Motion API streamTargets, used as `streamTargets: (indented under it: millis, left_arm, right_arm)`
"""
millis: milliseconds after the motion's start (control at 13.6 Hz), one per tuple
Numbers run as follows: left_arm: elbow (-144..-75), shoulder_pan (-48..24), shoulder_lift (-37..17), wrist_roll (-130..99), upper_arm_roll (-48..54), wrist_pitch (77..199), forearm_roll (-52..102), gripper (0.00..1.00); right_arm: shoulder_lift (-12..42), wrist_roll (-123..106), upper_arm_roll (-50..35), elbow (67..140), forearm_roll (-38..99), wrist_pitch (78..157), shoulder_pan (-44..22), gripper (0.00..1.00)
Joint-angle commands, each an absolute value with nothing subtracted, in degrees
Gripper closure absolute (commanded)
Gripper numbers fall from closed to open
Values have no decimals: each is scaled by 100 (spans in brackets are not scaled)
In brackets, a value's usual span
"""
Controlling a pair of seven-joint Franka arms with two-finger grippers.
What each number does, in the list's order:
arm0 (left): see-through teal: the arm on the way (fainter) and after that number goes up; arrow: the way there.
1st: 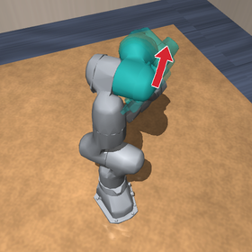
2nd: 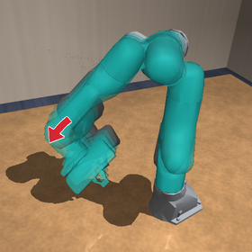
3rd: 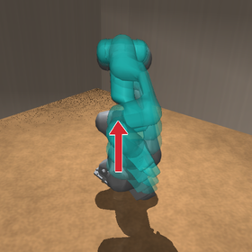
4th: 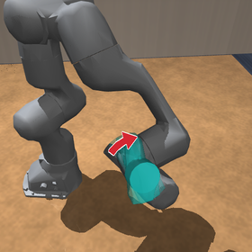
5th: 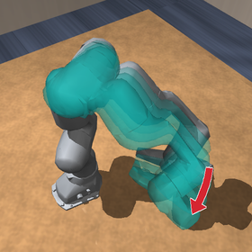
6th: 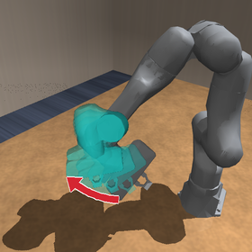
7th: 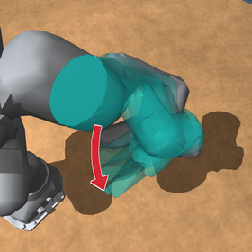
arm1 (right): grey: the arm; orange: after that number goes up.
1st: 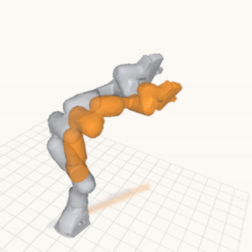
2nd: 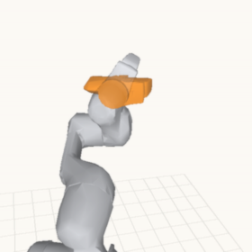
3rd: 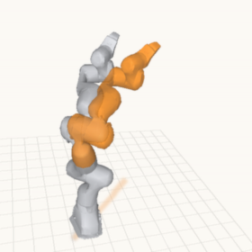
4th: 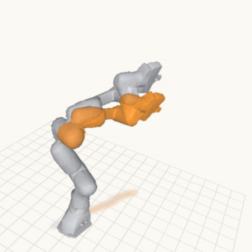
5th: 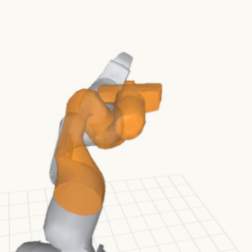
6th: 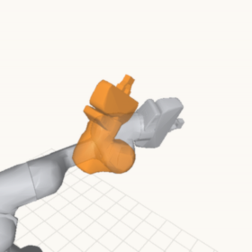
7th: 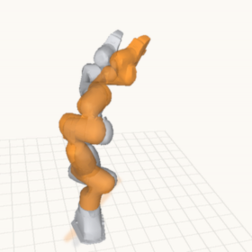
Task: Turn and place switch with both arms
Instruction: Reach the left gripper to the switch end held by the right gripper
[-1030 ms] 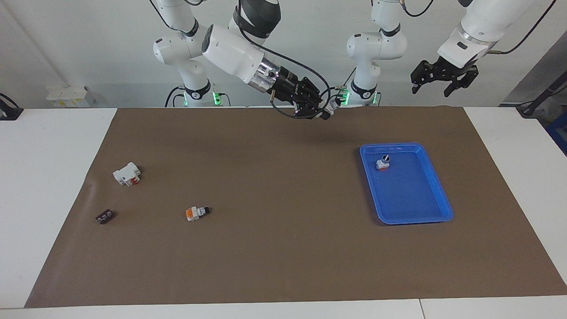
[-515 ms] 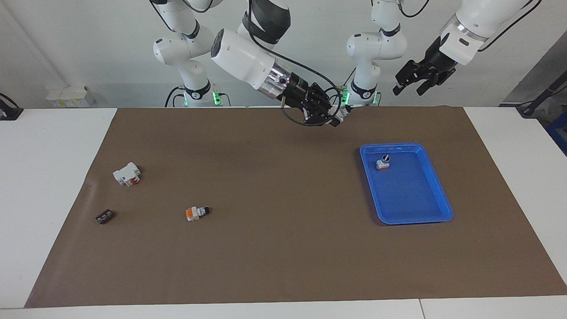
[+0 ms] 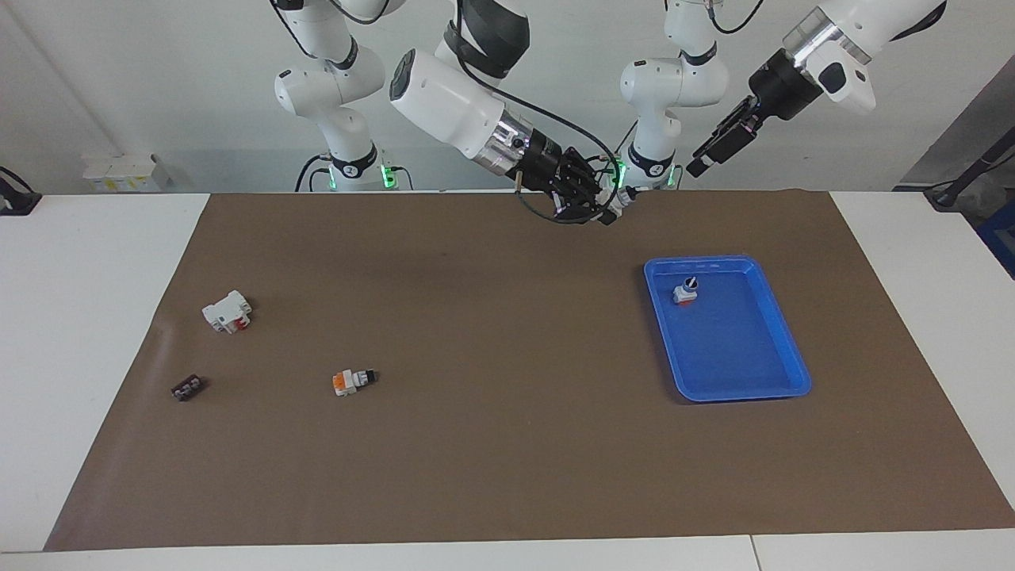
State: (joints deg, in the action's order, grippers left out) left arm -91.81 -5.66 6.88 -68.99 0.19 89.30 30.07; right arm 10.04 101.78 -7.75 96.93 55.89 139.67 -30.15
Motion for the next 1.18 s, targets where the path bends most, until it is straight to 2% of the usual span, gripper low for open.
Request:
streamTargets:
  millis: [0,515,809,883,957,1104]
  left_arm:
    - [-9202,-633,624,-8695,9,9263,3233,43]
    - [-9483,-563,589,-11722,17,10615,4025,43]
    - [-10010,-642,782,-12567,26,10679,4270,43]
    - [-10072,-650,834,-12629,52,10618,4324,41]
    - [-10203,-685,887,-12726,114,10687,4342,30]
    - [-10318,-686,940,-12718,193,10670,4351,30]
  right_arm:
    - [1099,10336,-773,9563,5423,13983,-3041,100]
    - [1099,10336,-773,9589,5423,13966,-3041,100]
    - [1099,10336,-773,9589,5423,13948,-3032,100]
    - [1099,10336,-773,9598,5423,13948,-3032,100]
    - [1099,10336,-765,9598,5423,13948,-3032,100]
    - [1099,10327,-773,9598,5423,13931,-3015,100]
